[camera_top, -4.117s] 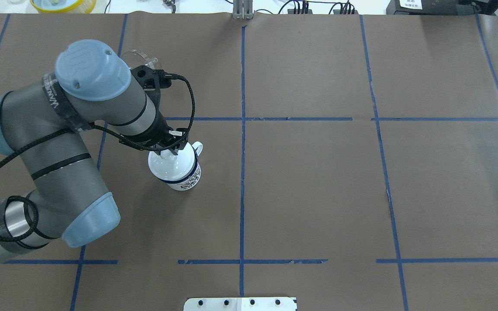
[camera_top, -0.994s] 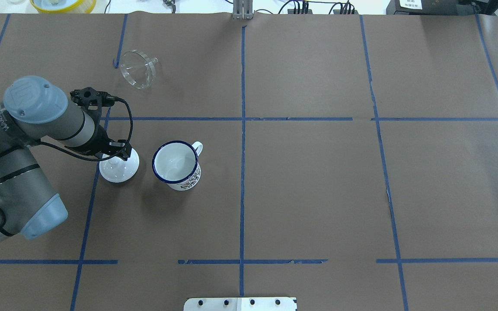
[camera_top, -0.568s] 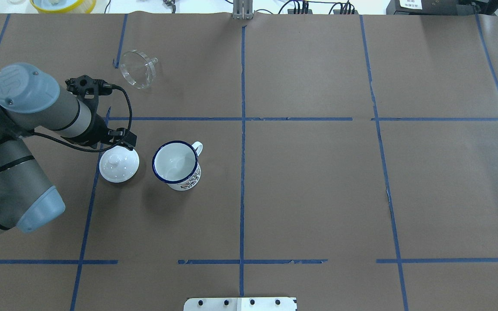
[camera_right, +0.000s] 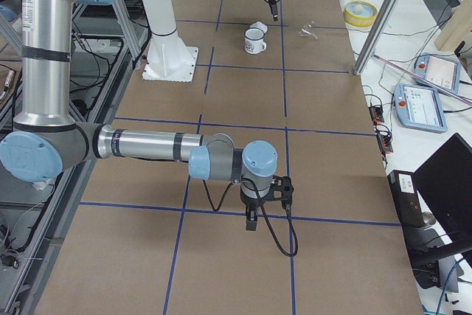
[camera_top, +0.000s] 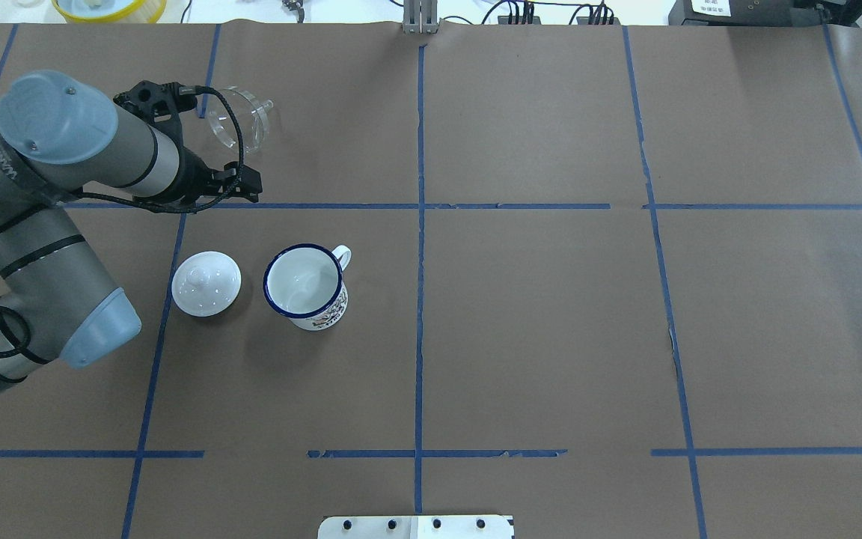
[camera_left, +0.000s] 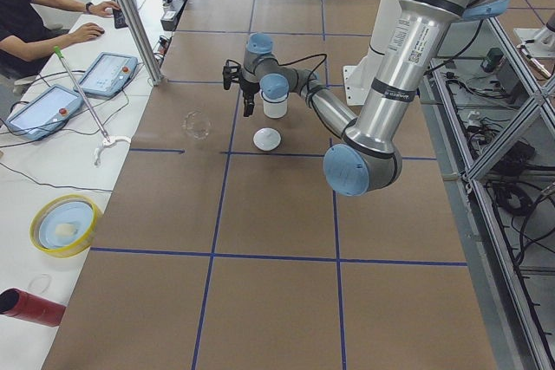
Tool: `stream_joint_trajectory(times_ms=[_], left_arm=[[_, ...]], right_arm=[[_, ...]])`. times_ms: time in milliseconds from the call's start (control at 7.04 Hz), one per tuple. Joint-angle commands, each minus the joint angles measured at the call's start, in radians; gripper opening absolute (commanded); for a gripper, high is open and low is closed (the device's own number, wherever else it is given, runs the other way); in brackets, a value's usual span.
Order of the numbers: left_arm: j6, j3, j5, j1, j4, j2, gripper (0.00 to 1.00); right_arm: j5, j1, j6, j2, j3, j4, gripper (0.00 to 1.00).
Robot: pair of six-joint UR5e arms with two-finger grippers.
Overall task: Place funnel on cup
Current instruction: 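Move the left gripper over to the clear glass funnel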
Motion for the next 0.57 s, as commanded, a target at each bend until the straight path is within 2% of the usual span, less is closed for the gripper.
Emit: stream_joint_trajectory(times_ms=[0, 284, 426], left_arm=[[-0.129, 0.163, 0.15, 0.0, -0.289, -0.008, 1.0], [-0.14, 0.231, 0.279, 0.0, -0.394, -0.028, 1.0], [-0.234, 0.254, 0.325, 0.0, -0.428, -0.042, 1.0]], right_arm=[[0.0, 0.0, 0.0, 0.0, -0.001, 0.0, 1.0], [0.0, 0.0, 0.0, 0.0, 0.0, 0.0, 1.0], [0.0, 0.0, 0.0, 0.0, 0.001, 0.0, 1.0]])
